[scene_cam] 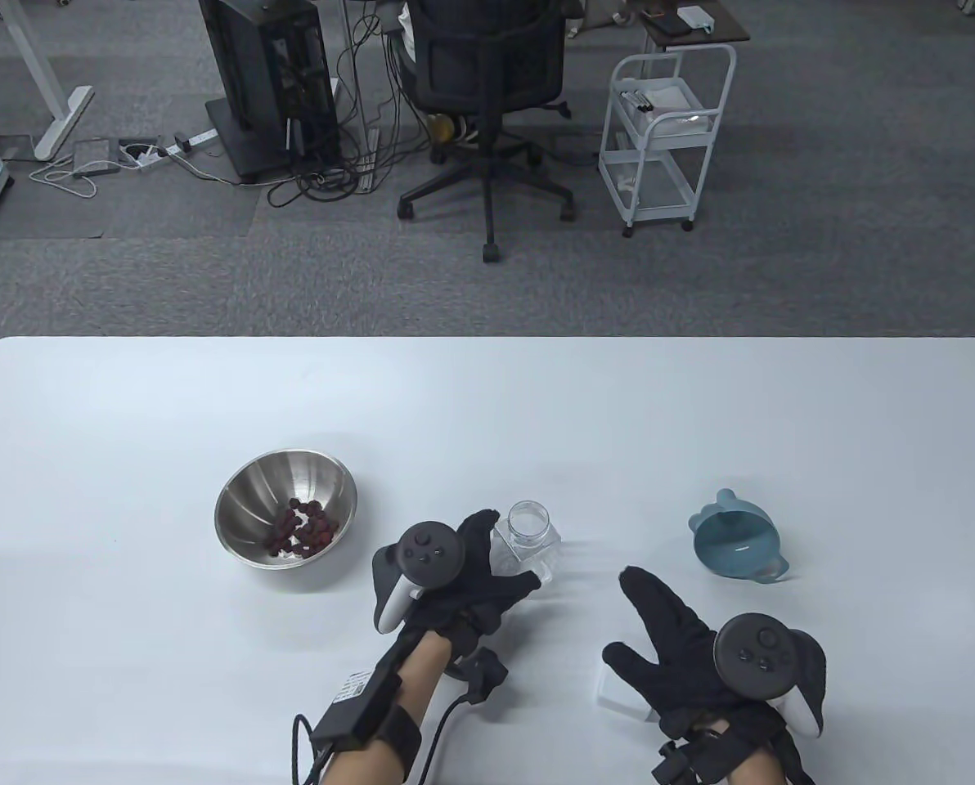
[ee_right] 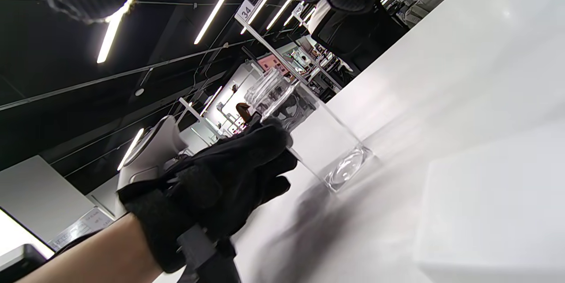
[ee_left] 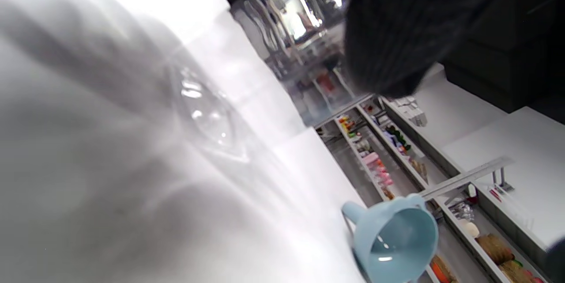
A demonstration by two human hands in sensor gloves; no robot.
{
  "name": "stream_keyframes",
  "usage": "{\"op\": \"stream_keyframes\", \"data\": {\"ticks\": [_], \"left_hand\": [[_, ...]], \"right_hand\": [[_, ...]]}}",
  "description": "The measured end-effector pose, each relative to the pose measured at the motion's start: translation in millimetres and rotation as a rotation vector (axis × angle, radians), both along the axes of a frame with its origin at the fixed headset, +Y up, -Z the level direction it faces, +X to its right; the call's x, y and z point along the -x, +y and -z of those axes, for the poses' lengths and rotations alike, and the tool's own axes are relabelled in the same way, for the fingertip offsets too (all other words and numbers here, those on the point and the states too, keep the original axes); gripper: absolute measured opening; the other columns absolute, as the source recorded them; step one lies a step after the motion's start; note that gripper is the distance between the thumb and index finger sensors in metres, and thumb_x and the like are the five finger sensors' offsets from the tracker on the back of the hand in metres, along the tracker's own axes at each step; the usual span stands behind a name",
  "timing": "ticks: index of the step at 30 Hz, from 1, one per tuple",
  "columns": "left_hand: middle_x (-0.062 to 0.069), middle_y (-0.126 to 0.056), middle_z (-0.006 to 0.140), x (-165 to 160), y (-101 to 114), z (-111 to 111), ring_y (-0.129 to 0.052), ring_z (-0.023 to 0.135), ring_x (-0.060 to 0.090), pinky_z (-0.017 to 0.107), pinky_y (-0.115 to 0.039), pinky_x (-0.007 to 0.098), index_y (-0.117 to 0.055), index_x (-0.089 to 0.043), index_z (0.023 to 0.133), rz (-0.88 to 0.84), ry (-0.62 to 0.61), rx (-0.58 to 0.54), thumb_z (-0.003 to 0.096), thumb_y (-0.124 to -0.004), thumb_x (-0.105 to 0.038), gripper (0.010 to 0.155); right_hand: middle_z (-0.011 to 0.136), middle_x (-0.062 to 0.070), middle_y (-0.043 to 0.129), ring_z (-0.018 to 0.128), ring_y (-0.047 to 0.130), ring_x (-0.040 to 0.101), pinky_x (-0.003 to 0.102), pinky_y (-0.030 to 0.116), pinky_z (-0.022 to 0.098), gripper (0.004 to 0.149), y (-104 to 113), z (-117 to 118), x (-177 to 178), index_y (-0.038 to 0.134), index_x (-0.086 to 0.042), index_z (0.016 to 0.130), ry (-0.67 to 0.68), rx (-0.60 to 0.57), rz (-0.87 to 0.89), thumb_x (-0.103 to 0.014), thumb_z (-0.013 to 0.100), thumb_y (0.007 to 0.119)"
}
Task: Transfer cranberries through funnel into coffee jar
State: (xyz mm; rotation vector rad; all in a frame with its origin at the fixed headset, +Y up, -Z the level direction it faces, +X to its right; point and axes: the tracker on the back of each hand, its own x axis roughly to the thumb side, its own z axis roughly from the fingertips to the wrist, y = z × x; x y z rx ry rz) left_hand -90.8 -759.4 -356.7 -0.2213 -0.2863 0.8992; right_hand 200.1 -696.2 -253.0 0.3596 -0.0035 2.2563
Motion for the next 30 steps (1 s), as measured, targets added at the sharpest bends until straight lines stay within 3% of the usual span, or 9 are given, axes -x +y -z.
{"op": "stream_keyframes", "data": {"ticks": [6, 10, 14, 23, 30], "left_hand": [[0.023, -0.027, 0.119, 20.7, 29.3, -35.8, -0.039, 0.111, 0.056, 0.077, -0.044, 0.066, -0.027, -0.009, 0.113, 0.101, -0.025, -0.163, 0.0489, -0.078, -0.058, 0.096], [0.023, -0.029, 0.12, 34.9, 49.7, -63.4, -0.041, 0.111, 0.056, 0.077, -0.045, 0.066, -0.033, -0.011, 0.114, 0.052, -0.018, -0.254, 0.0506, -0.074, -0.06, 0.09], [0.023, -0.033, 0.12, 42.7, 56.2, -82.9, -0.044, 0.11, 0.056, 0.076, -0.046, 0.066, -0.036, -0.012, 0.114, -0.013, -0.001, -0.321, 0.051, -0.074, -0.059, 0.088], [0.022, -0.034, 0.12, 49.9, 50.6, -90.9, -0.046, 0.11, 0.055, 0.076, -0.047, 0.066, -0.037, -0.012, 0.114, -0.063, 0.006, -0.362, 0.0507, -0.074, -0.059, 0.088], [0.022, -0.036, 0.12, 52.0, 47.9, -93.6, -0.047, 0.11, 0.054, 0.076, -0.047, 0.066, -0.038, -0.012, 0.114, -0.066, -0.005, -0.353, 0.0508, -0.075, -0.059, 0.087]], "right_hand": [[0.112, 0.019, 0.058, 0.092, 0.071, 0.045, 0.054, 0.063, 0.064, 0.08, 14.7, 2.7, -14.0, 0.049, -0.013, 0.107, -0.156, -0.079, -0.045, -0.057, 0.047, 0.077], [0.111, 0.019, 0.061, 0.091, 0.073, 0.044, 0.053, 0.064, 0.063, 0.077, 26.3, 5.5, -27.7, 0.052, -0.013, 0.106, -0.342, -0.134, -0.158, -0.056, 0.047, 0.077], [0.112, 0.019, 0.058, 0.093, 0.07, 0.046, 0.055, 0.062, 0.064, 0.078, 33.8, 11.4, -43.2, 0.05, -0.013, 0.106, -0.518, -0.126, -0.18, -0.056, 0.047, 0.077], [0.115, 0.019, 0.045, 0.101, 0.055, 0.049, 0.059, 0.056, 0.067, 0.084, 28.8, 42.3, -87.7, 0.038, -0.012, 0.108, -0.758, 0.047, -0.232, -0.054, 0.047, 0.079], [0.116, 0.017, 0.047, 0.102, 0.056, 0.047, 0.059, 0.056, 0.068, 0.084, -1.4, 71.6, -113.1, 0.04, -0.014, 0.107, -0.807, 0.215, -0.242, -0.051, 0.045, 0.083]]}}
